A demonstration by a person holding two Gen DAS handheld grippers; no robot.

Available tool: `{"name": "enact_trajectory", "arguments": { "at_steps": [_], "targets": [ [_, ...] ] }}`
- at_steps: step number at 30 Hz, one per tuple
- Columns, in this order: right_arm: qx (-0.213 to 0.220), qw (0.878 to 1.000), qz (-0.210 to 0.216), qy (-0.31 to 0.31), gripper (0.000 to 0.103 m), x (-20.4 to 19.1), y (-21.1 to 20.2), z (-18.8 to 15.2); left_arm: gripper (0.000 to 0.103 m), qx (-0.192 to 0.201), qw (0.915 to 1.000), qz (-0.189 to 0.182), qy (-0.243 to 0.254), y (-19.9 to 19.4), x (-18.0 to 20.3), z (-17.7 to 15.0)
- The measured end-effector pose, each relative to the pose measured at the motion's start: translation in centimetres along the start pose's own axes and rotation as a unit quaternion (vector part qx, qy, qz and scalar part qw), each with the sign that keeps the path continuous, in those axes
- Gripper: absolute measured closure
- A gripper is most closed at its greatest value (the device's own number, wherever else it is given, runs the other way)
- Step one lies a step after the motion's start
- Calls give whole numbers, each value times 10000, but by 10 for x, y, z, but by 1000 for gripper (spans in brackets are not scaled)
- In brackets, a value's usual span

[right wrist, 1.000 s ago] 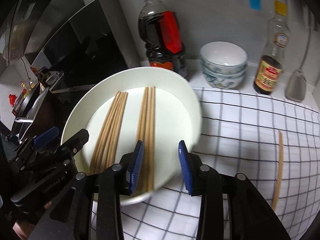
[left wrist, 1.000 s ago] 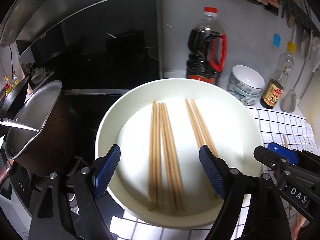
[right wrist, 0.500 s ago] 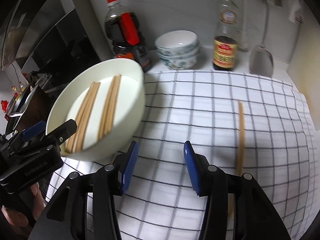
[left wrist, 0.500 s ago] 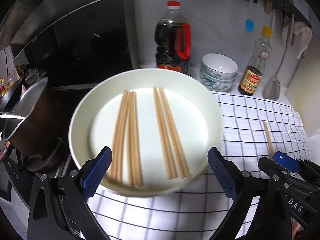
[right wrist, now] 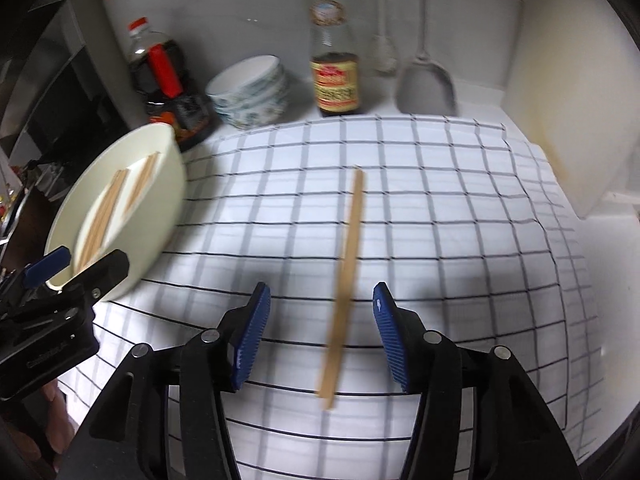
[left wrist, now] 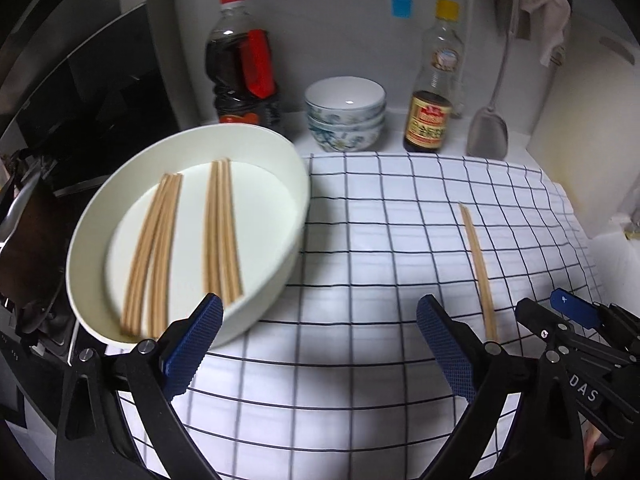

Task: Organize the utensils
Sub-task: 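Move both open tools back to the last chopsticks on the cloth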

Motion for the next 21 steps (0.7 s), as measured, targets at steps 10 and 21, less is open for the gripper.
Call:
{"name": "enact_trajectory", "arguments": {
  "at_steps": [10,21],
  "targets": [
    [-207,9997,-161,21,52,29,41,-11,7,-192,9997,58,143,26,33,-14],
    [-294,9993,-182,-119,52,25,64,-15,7,-260,9994,124,185,37,39,-21]
  ]
}}
Point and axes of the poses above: each gripper's, at about its wrist camera, not at the fingertips, and y roughly the way its jaws point, x to its right, z to its top, the point moved 2 cm from there along y, roughly the way its jaws point, and after that the axes turned 3 degrees about x, right-handed, at the moved point
